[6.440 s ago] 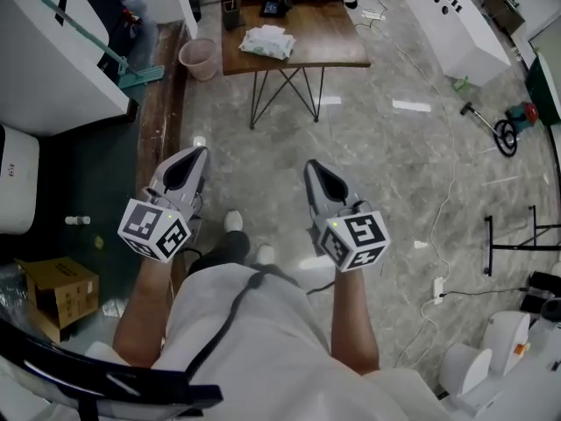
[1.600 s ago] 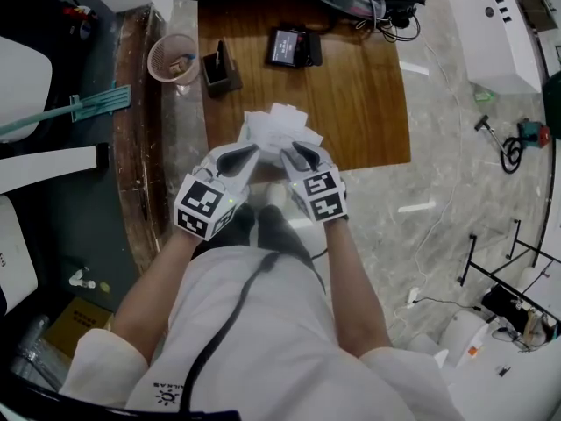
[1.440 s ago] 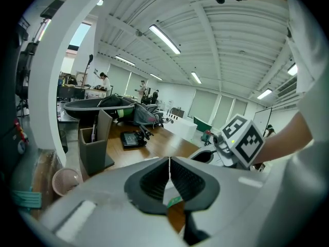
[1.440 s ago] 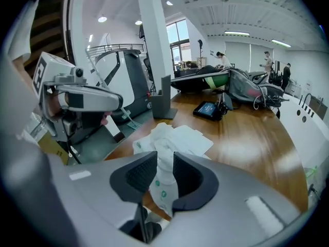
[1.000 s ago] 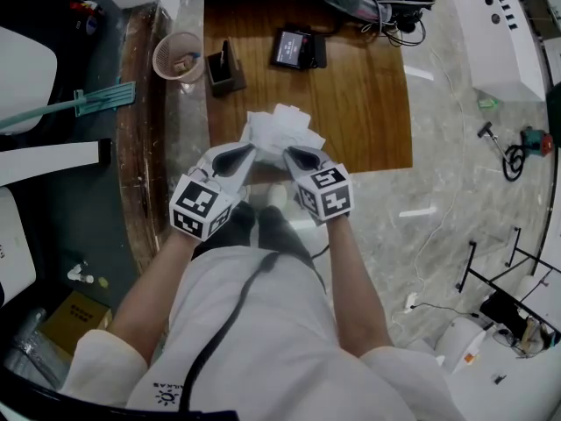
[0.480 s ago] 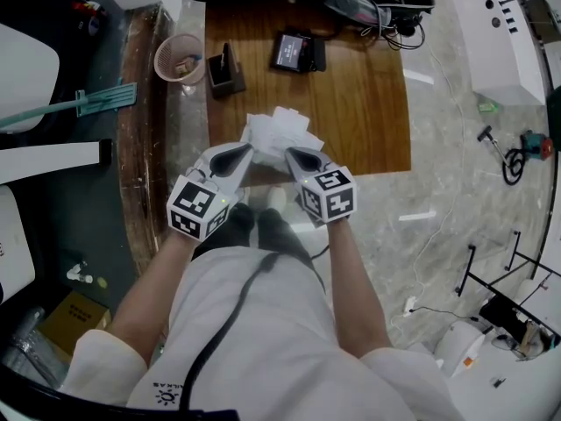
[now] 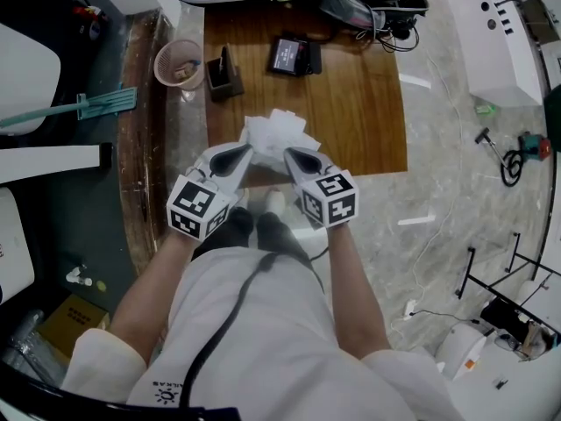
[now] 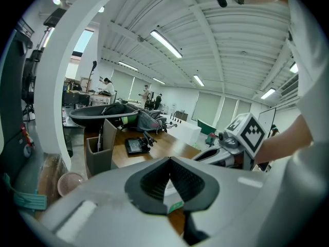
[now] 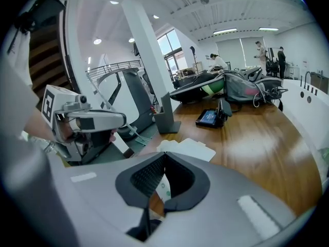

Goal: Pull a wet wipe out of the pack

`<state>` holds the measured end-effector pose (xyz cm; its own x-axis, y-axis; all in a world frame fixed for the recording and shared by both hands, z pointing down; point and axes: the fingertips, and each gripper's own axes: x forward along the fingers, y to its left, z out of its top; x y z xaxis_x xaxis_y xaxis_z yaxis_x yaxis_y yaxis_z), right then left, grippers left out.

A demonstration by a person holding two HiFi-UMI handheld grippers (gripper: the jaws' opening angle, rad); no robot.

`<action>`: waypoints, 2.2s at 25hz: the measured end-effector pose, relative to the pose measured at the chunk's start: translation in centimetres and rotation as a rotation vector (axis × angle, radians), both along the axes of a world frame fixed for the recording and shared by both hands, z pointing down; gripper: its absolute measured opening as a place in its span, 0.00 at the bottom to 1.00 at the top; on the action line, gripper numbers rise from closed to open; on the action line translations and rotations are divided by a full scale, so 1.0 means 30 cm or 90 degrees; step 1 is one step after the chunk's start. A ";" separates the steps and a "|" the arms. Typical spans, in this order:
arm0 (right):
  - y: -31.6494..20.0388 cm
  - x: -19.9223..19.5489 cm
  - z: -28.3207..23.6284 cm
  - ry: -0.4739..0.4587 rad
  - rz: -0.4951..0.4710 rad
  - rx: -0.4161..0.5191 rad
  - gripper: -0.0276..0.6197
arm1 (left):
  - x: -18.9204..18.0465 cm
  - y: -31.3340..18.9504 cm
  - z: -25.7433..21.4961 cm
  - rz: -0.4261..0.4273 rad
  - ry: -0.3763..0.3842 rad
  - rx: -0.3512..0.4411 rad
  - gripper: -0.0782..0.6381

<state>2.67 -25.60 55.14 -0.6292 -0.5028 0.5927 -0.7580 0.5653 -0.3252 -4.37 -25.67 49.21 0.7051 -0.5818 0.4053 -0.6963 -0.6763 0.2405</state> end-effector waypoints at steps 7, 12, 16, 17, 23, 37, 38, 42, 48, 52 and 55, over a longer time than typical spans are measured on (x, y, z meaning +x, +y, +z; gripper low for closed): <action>0.005 0.014 -0.071 -0.027 0.019 0.026 0.06 | 0.008 0.008 -0.020 0.006 -0.004 0.010 0.12; 0.012 0.022 -0.107 -0.036 0.025 0.041 0.06 | 0.026 0.014 -0.039 0.010 0.005 0.015 0.12; 0.017 0.029 -0.127 -0.038 0.029 0.052 0.06 | 0.039 0.017 -0.052 0.012 0.007 0.022 0.12; 0.018 0.029 -0.135 -0.040 0.030 0.056 0.06 | 0.041 0.019 -0.056 0.012 0.007 0.023 0.12; 0.020 0.037 -0.189 -0.046 0.036 0.082 0.06 | 0.053 0.024 -0.082 0.012 0.009 0.035 0.12; 0.025 0.078 -0.334 -0.087 0.053 0.140 0.06 | 0.074 0.042 -0.139 0.007 0.012 0.055 0.12; 0.026 0.082 -0.344 -0.089 0.054 0.144 0.06 | 0.075 0.043 -0.143 0.006 0.012 0.056 0.12; 0.033 0.100 -0.390 -0.098 0.061 0.163 0.06 | 0.077 0.043 -0.169 0.004 0.014 0.066 0.12; 0.045 0.129 -0.466 -0.110 0.074 0.195 0.06 | 0.081 0.040 -0.208 0.002 0.018 0.078 0.12; 0.053 0.138 -0.548 -0.129 0.086 0.229 0.06 | 0.083 0.040 -0.249 0.001 0.024 0.092 0.12; 0.056 0.142 -0.585 -0.136 0.089 0.245 0.06 | 0.082 0.036 -0.277 -0.002 0.028 0.103 0.12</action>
<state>6.94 -23.91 37.59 -0.6277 -0.7493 0.2108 -0.7743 0.5732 -0.2681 -1.93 -24.59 40.91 0.7188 -0.6386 0.2749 -0.6890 -0.7069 0.1596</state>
